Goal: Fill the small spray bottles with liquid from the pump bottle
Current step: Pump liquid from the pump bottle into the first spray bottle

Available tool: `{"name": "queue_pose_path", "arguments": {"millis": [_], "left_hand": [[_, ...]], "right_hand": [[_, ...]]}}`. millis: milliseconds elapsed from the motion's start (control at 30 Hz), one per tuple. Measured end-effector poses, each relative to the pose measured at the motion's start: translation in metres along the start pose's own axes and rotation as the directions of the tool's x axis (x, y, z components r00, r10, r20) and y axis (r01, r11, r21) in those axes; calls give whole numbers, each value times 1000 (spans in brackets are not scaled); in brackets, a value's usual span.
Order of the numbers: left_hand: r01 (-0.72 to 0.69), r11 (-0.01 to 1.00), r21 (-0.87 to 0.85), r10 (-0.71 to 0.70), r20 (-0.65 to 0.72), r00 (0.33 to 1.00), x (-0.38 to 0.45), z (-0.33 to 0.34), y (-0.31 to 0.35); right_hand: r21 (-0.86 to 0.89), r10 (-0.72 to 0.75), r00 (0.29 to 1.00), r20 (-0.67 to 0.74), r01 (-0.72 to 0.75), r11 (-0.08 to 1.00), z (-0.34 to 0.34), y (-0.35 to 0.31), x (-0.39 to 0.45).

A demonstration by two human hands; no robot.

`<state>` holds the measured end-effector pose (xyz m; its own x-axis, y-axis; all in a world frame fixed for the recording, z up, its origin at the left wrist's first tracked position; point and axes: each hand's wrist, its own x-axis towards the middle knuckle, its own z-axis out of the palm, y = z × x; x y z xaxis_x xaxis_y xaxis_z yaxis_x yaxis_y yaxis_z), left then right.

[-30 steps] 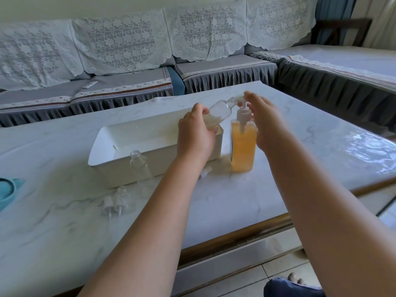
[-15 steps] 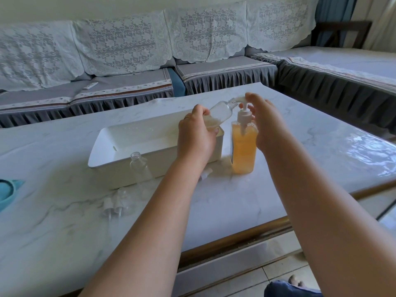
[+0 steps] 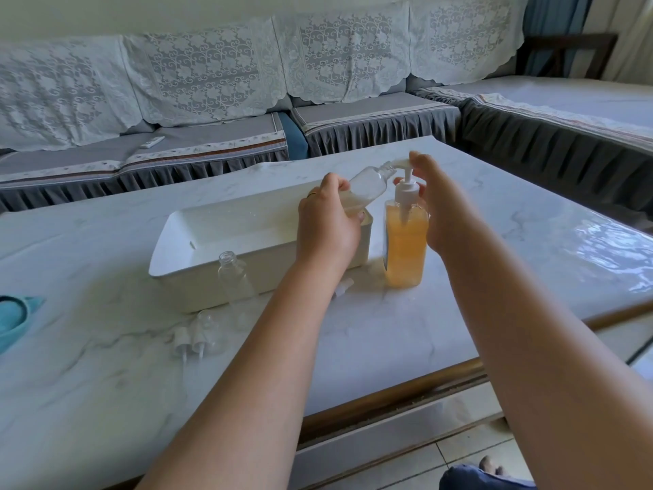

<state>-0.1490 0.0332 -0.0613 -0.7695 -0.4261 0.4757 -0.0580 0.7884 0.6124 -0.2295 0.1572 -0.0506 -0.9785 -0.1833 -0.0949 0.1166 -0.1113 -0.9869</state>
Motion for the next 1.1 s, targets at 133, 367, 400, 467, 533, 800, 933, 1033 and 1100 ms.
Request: {"name": "queue_pose_path", "arguments": {"millis": [133,367,400,467,533,800,933,1033,1100], "left_hand": [[2,1000,1,-2,-1,1000,0,1,0],[10,1000,-7,-10,4,1000,-1,2,0],[10,1000,-2,-10,4,1000,-1,2,-1],[7,1000,21,-7,13,1000,-1,3,-2],[17,999,33,-18,26,1000,-2,4,-3],[17,1000,20,-17,-3,1000,2,2,-1],[12,1000,12,-12,0,1000,1,2,0],[11,1000,14,-11,1,1000,1,1,0],[12,1000,10,-12,0,1000,1,1,0]], "right_hand": [[13,-6,1000,-10,6,1000,1,2,1],[70,-50,997,-63,55,996,3,1,-3],[79,-76,994,-78,82,994,3,2,-3],[58,-113,988,-105,120,991,1,7,-1],[18,-140,981,-132,143,990,0,10,-1],[58,-66,997,-27,67,996,2,-2,-7],[67,-86,996,15,85,994,2,-3,-6],[56,-72,997,9,72,996,2,-1,-5],[15,-72,997,7,72,997,4,-2,-7]]}}
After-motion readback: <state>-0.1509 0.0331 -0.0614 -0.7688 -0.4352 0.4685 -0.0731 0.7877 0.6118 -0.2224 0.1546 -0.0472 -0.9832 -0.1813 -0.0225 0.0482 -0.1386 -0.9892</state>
